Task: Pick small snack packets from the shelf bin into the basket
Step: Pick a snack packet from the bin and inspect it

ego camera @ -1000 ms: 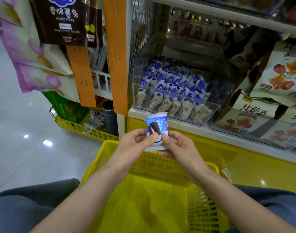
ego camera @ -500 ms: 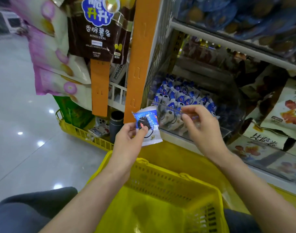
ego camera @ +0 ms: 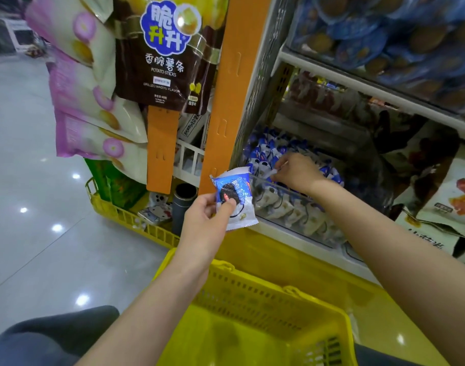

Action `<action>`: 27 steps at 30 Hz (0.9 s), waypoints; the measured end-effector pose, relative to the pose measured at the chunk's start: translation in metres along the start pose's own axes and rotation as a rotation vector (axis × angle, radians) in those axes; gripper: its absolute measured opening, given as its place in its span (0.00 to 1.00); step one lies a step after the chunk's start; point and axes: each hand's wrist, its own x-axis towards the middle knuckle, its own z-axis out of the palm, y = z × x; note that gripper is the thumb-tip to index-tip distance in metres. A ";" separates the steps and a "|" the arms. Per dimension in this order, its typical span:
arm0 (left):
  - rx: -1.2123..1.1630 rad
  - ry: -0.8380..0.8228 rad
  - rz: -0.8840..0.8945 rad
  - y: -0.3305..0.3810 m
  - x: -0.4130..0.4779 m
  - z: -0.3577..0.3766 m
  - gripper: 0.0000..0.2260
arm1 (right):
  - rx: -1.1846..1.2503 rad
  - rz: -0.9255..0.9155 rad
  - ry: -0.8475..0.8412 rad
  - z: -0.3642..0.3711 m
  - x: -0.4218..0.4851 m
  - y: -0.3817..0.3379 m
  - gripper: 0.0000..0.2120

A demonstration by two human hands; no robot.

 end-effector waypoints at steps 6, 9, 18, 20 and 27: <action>0.019 -0.002 0.017 -0.001 -0.003 -0.003 0.06 | 0.086 0.041 0.014 -0.001 -0.001 -0.002 0.05; 0.026 0.007 0.048 0.001 -0.004 -0.005 0.10 | 0.313 0.059 0.135 -0.011 -0.012 -0.007 0.06; -0.051 -0.105 0.208 0.014 -0.017 -0.003 0.09 | 0.565 -0.258 0.497 -0.060 -0.106 -0.021 0.05; -0.055 -0.172 0.233 0.015 -0.022 -0.002 0.07 | 0.570 -0.222 0.367 -0.055 -0.124 -0.022 0.06; -0.105 -0.379 0.099 0.007 -0.035 0.000 0.13 | 0.880 -0.071 0.005 -0.028 -0.154 -0.025 0.06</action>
